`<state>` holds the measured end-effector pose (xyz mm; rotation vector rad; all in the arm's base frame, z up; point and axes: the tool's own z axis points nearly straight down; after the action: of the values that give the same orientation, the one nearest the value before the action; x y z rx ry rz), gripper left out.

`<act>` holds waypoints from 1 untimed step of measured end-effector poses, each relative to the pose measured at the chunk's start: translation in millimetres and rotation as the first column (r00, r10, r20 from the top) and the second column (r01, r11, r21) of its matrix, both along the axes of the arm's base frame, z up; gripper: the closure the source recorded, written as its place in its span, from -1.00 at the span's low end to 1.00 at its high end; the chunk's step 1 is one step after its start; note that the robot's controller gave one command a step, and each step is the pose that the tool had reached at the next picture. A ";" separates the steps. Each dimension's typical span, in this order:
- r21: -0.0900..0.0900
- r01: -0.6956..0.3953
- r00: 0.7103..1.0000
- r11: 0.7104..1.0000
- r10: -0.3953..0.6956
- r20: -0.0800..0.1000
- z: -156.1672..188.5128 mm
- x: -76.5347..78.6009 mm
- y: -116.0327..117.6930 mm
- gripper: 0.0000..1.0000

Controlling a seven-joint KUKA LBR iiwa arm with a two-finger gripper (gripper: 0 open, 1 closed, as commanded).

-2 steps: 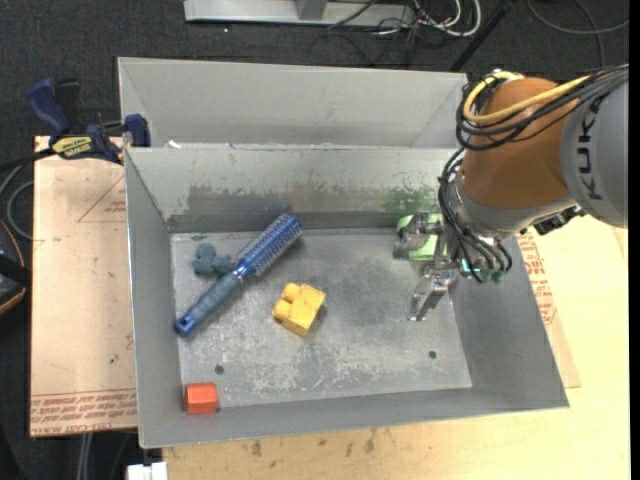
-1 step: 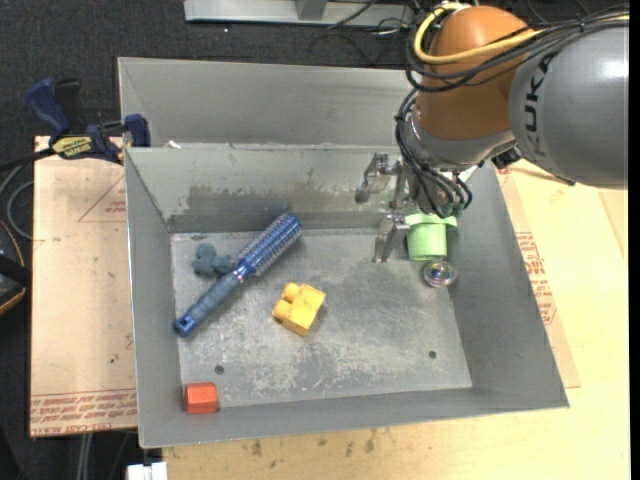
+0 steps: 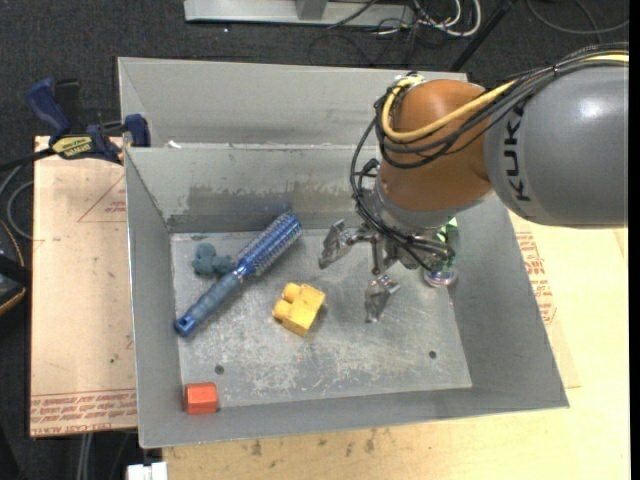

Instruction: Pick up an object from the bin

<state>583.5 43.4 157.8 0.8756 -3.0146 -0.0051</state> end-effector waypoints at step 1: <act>-0.001 -0.103 0.995 0.995 0.103 -0.002 -71.6 40.2 55.0 -1.00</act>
Offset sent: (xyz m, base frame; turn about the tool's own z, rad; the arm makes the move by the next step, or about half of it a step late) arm 0.0414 0.0525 -0.0680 -0.1014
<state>623.7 98.4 86.2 1.0286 -2.9630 -0.0038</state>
